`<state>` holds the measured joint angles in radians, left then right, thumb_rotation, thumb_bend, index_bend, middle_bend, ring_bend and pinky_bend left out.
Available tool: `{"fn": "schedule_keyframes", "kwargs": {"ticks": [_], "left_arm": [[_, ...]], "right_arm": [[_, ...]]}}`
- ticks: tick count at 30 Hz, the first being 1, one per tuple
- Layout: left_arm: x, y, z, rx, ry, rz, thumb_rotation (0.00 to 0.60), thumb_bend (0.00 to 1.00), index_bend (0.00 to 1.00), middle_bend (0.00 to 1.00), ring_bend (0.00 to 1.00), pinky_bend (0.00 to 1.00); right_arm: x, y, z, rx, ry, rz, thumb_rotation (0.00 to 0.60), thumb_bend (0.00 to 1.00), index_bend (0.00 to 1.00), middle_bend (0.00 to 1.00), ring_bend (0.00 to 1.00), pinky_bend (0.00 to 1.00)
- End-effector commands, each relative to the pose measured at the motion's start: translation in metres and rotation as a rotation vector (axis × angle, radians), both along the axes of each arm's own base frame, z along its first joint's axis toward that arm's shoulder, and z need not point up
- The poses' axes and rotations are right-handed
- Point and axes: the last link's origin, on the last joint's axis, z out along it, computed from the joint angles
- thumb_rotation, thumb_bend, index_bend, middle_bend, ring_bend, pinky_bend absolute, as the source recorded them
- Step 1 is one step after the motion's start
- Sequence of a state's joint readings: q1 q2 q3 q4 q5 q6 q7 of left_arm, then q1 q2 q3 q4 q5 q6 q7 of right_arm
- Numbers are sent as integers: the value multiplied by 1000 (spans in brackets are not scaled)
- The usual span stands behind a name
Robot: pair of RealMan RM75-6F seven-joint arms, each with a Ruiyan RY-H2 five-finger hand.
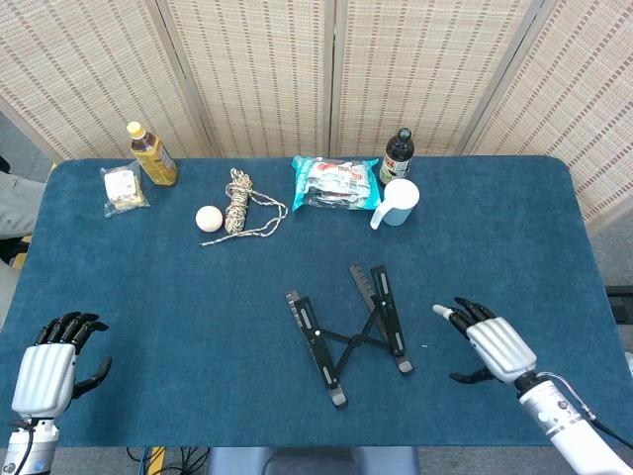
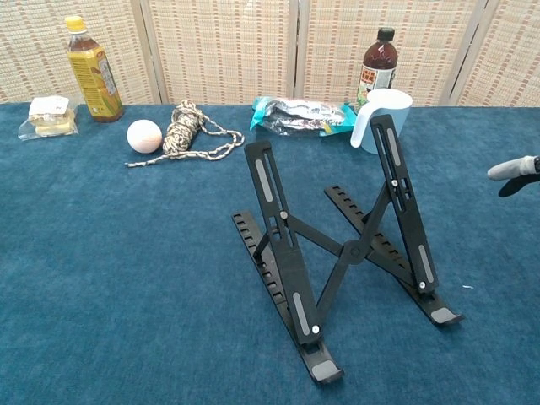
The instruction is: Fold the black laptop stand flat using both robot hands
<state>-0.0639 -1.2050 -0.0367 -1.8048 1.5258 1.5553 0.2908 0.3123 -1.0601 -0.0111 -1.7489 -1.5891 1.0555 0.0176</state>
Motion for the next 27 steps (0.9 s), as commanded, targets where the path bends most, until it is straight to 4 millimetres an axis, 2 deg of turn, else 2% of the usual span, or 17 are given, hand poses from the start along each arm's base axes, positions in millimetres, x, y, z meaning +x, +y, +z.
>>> {"fn": "schedule_keyframes", "kwargs": {"ticks": [1,8,16,27], "left_arm": [[0,2,0,0,0,-4,600,251,340,252,174,165],[1,6,-1,-9,0,-6,600,251,340,252,174,165],[-1,8,-2,-12,0,-2,600,251,340,252,174,165],[-1,7,-1,-13,-13,-3,600,251,340,252,174,164]], "right_arm": [[2,-4,-6,24,-7,-4,514,0,107,196,41,141],[5,-13,-21,87,9,-10,510,0,89,193,41,140],[18,-24,-43,150,-2,0,511,0,82,174,25,141],[33,-25,-68,257,-10,-17,511,0,32,136,0,140]]}}
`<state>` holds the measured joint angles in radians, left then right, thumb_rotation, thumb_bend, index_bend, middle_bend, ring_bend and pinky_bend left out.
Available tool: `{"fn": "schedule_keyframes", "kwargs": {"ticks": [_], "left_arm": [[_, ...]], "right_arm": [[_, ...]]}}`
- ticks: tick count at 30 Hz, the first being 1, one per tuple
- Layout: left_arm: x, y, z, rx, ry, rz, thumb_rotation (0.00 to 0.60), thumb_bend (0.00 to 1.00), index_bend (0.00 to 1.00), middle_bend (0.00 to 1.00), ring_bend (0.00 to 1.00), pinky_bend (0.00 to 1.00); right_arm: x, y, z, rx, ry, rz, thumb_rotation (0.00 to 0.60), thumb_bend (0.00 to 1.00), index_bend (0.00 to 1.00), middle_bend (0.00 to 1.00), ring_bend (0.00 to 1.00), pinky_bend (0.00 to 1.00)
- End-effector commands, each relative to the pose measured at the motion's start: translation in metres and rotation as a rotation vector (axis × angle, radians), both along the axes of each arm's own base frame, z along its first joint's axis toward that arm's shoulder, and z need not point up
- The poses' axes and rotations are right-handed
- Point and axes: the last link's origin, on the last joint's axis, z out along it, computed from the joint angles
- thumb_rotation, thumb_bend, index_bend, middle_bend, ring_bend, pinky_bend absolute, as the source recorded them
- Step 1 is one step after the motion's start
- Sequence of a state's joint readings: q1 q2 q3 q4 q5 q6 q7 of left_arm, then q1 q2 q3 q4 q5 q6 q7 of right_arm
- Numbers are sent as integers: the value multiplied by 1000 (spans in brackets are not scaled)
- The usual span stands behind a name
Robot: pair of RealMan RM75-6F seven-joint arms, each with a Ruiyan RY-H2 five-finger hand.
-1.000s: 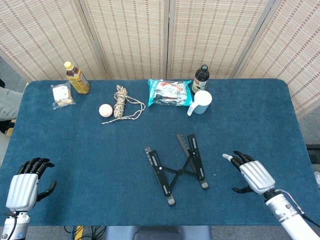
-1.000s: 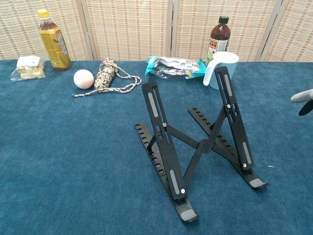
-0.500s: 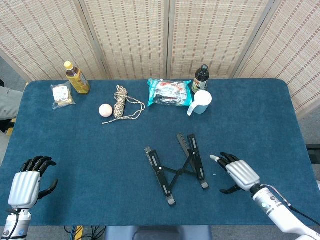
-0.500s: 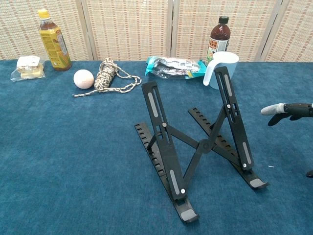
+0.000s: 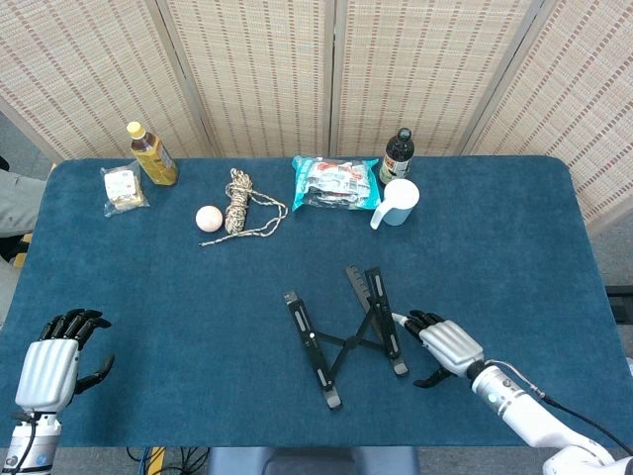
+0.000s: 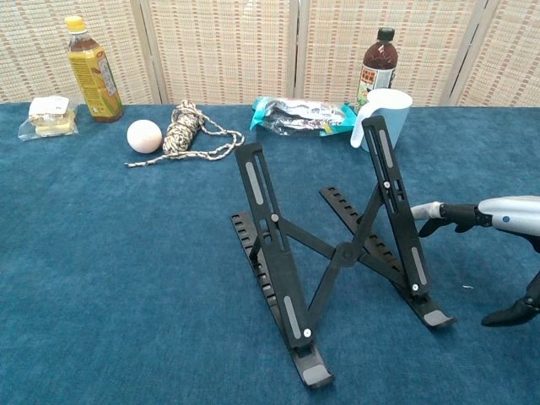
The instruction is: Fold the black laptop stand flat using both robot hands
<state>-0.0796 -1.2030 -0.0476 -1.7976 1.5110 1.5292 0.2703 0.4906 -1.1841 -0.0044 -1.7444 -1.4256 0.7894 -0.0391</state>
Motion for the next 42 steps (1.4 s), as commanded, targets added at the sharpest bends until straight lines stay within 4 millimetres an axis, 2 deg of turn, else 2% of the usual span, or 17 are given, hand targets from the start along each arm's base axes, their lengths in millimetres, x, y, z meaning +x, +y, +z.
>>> {"fn": "schedule_keyframes", "kwargs": {"ticks": [1,9,18,23,26,35,38,42], "left_arm": [[0,0,1,1,-2,-3,600,251,340,252,174,165],[1,-2,3,8,-3,-9,600,251,340,252,174,165],[2,-3,4,12,-2,-9,600,251,340,252,174,165],[2,-3,4,10,-3,-11,600,251,340,252,174,165],[1,-2,4,8,-3,-10,600,251,340,252,174,165],[3,4,0,-10,-3,-27,600,251,340,252,174,165],[5,6,-2,-18,-4,-38,600,251,340,252,174,165],[7,6,-3,-19,-5,-44,600,251,340,252,174,165]], "right_arm": [[8,0,-7,29,-21,-7,511,0,25,132,0,140],[28,-6,-19,60,-79,16,511,0,1,121,0,140],[62,-27,-38,61,-156,69,509,0,0,110,0,140],[69,-31,-43,65,-155,91,511,0,0,110,0,140],[63,-28,-37,55,-146,86,511,0,0,110,0,140],[43,-28,1,-48,-170,34,517,0,0,110,0,140],[47,-35,7,-79,-213,25,522,0,0,110,0,140],[61,-50,7,-79,-303,1,525,0,0,110,0,140]]}}
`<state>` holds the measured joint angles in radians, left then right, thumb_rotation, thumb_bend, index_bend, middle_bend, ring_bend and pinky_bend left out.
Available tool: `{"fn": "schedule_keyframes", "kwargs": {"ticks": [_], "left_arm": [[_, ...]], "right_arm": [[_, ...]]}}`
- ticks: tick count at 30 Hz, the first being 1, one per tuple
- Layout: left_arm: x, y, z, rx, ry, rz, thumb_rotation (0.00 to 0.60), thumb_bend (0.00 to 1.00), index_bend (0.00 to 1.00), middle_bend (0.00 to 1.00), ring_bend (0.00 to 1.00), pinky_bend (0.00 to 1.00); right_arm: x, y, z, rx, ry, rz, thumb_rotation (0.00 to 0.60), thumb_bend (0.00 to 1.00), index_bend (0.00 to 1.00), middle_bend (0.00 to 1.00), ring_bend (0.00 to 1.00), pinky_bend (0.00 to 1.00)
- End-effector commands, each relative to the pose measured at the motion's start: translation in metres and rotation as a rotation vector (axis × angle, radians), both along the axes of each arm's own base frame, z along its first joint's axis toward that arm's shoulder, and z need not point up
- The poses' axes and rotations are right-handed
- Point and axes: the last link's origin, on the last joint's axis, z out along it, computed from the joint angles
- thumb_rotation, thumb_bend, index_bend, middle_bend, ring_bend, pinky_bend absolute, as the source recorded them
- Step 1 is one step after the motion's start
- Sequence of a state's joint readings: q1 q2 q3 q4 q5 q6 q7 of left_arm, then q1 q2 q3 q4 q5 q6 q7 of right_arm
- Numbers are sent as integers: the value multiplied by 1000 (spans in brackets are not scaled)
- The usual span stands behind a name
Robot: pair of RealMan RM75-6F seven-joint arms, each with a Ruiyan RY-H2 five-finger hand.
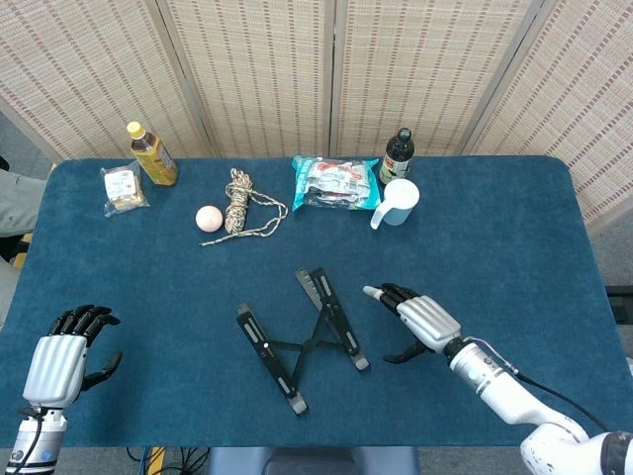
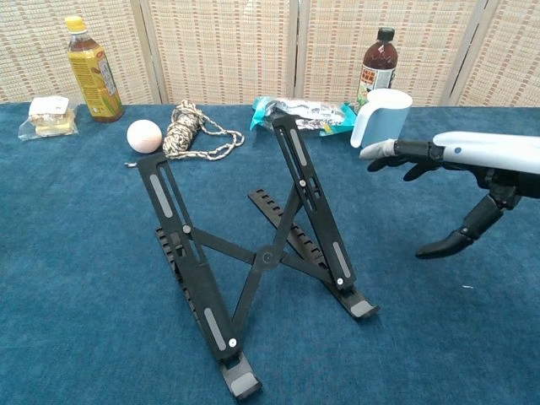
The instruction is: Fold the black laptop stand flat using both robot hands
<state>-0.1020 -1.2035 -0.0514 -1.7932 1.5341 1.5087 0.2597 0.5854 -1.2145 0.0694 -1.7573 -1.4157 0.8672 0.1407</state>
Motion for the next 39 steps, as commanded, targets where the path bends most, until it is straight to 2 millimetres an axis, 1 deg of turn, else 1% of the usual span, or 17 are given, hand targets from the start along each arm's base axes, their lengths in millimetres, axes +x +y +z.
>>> {"fn": "schedule_keyframes", "kwargs": {"ticks": [1,6,14,16,20,25,28,31,35,37,39], "left_arm": [[0,-1,1,2,0,1,600,251,340,252,174,164],[-2,-5,3,9,0,12,600,251,340,252,174,165],[-5,-10,5,19,-1,26,600,251,340,252,174,164],[-5,-11,5,19,0,28,600,251,340,252,174,165],[-7,-13,7,24,0,35,600,251,340,252,174,165],[-7,-13,7,22,1,39,600,251,340,252,174,165],[-7,-13,6,20,2,40,600,251,340,252,174,165],[-8,-12,6,21,3,41,600,251,340,252,174,165],[-9,-13,7,21,3,45,600,251,340,252,174,164],[-9,-13,6,19,3,45,600,251,340,252,174,165],[-9,-13,6,18,2,45,600,251,340,252,174,165]], "right_arm": [[14,-16,-1,3,-84,-17,525,0,0,110,0,140],[32,-36,-10,48,-179,-55,524,0,0,105,0,140],[56,-59,-30,138,-299,-120,527,0,0,102,0,139],[60,-64,-34,163,-336,-146,531,0,0,102,0,138],[67,-73,-41,209,-417,-201,559,0,0,102,0,139],[78,-76,-53,302,-508,-247,599,0,0,130,4,138],[79,-79,-57,327,-522,-234,600,0,0,161,29,138],[79,-80,-61,345,-552,-227,600,0,24,199,76,147],[80,-76,-60,388,-615,-238,600,0,70,250,140,208],[79,-73,-57,412,-649,-240,600,0,90,270,168,234],[77,-71,-53,426,-674,-237,600,0,122,303,216,283]]}}
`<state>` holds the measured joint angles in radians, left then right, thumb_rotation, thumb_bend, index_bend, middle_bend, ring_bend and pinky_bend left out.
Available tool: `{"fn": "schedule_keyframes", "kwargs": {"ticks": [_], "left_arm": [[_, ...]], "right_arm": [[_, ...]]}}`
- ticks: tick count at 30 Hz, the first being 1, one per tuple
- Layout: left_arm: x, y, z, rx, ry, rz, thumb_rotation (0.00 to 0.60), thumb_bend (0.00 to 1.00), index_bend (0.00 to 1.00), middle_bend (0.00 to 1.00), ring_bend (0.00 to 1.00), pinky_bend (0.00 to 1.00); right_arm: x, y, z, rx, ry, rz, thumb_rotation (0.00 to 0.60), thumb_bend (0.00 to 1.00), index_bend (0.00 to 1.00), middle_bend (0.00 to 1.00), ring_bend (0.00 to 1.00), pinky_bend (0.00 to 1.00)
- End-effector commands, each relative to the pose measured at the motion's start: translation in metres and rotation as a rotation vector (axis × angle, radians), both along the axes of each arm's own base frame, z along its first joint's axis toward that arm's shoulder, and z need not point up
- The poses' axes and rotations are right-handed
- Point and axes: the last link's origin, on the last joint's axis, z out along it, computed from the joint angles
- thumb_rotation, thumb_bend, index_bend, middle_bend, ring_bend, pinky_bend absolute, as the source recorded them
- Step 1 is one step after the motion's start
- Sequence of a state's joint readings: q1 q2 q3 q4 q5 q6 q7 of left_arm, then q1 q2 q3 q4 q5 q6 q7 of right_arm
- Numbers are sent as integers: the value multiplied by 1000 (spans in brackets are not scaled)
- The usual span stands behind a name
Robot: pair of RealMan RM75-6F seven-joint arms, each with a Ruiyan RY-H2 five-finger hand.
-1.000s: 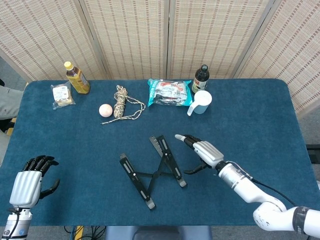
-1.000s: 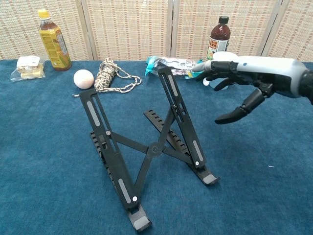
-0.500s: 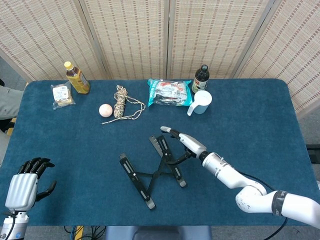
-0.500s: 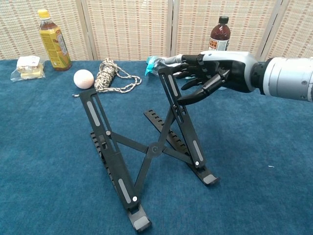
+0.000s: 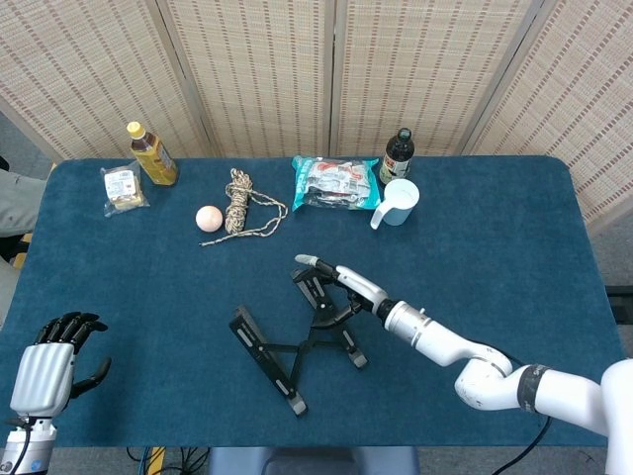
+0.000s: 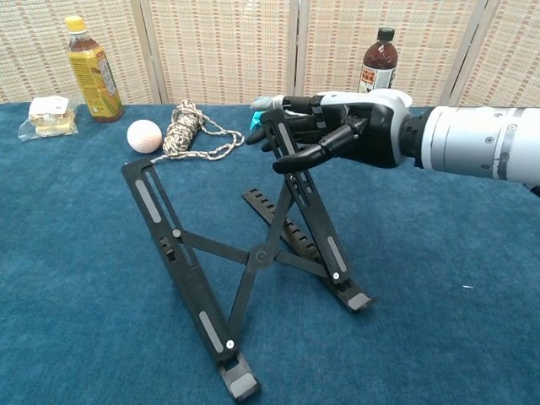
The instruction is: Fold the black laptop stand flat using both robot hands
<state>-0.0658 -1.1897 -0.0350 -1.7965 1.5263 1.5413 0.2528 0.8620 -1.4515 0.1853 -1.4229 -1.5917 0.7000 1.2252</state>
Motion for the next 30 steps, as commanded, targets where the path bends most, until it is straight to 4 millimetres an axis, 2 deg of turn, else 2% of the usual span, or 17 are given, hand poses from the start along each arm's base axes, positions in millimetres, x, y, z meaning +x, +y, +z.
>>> {"fn": "schedule_keyframes", "kwargs": {"ticks": [1,3,9,15,24,30], "left_arm": [[0,0,0,0,-1,-1,600,251,340,252,174,165],[0,1,-1,-1,-2,-2,600,251,340,252,174,166],[0,2,-1,-7,-1,-8,600,251,340,252,174,165],[2,4,-4,-17,-2,-12,600,251,340,252,174,165],[6,8,-8,-29,-3,-27,600,251,340,252,174,165],[5,8,-8,-29,-9,-26,600,251,340,252,174,165]], "right_arm": [[-3,5,8,24,-59,22,600,0,129,313,233,299],[-7,9,15,34,-89,27,600,0,138,330,271,340],[-22,24,42,34,-127,77,600,0,139,332,273,362],[-46,52,66,45,-121,104,600,0,139,331,273,362],[-67,82,85,39,-123,112,600,0,139,314,281,362],[-69,91,85,45,-116,104,600,0,139,306,284,362]]}}
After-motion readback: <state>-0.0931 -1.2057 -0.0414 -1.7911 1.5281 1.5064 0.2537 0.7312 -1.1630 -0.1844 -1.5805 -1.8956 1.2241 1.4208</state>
